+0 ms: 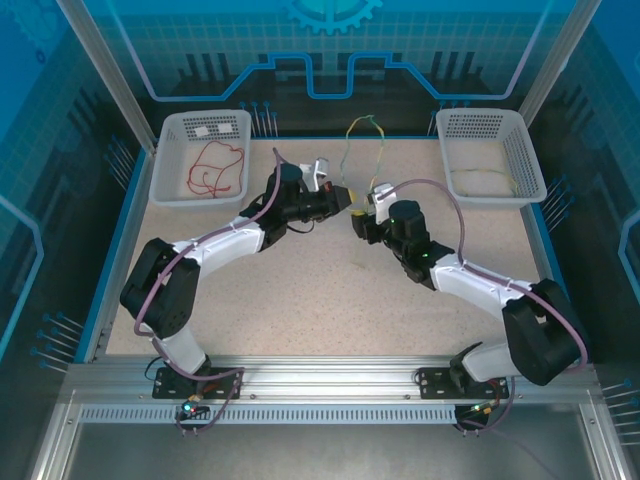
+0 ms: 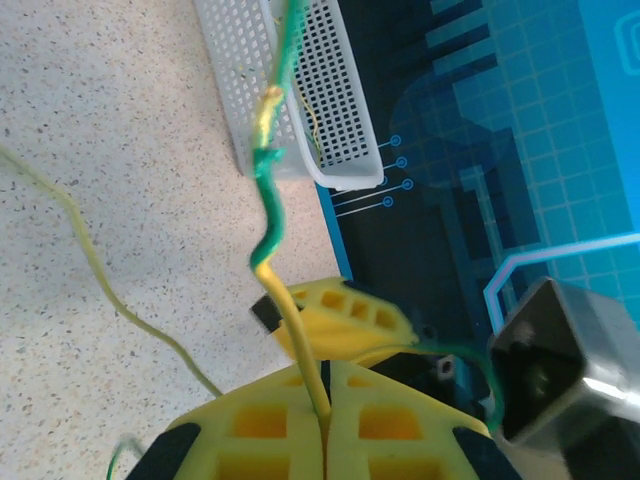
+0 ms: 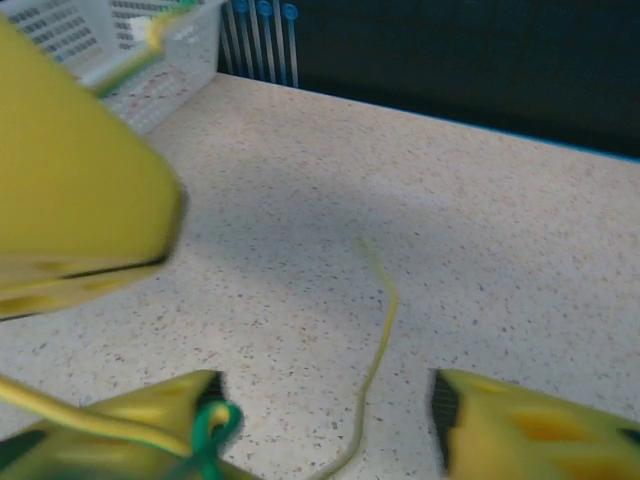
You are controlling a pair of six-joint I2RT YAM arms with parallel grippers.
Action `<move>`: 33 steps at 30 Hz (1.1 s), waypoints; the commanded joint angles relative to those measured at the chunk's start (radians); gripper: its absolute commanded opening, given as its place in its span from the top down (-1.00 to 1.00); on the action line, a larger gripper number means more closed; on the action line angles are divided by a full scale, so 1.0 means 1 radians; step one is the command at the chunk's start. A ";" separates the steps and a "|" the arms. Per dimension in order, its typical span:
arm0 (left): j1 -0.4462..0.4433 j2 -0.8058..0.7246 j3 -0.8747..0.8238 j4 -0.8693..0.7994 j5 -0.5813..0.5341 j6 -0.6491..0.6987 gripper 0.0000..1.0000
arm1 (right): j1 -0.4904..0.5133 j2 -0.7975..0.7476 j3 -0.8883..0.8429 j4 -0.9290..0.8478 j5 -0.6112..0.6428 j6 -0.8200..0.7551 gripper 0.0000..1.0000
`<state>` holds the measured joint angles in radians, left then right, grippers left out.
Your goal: Untangle the cables
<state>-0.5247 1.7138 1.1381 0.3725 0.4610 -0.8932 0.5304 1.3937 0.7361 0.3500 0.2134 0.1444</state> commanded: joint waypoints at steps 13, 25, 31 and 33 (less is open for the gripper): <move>-0.007 -0.071 0.002 -0.074 -0.035 0.084 0.52 | -0.002 -0.051 0.057 -0.063 0.046 -0.004 1.00; 0.041 -0.315 -0.104 -0.241 -0.357 0.255 -0.46 | -0.190 -0.149 0.088 -0.321 0.002 0.108 1.00; 0.031 -0.394 -0.130 -0.264 -0.387 0.338 -0.46 | -0.331 -0.125 0.212 -0.422 0.136 0.059 1.00; 0.007 -0.386 -0.118 -0.283 -0.380 0.377 -0.46 | -0.399 -0.086 0.277 -0.443 0.131 0.019 1.00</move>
<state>-0.4953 1.3300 1.0245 0.1349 0.1081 -0.6044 0.1963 1.2797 0.9260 -0.0463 0.2893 0.2035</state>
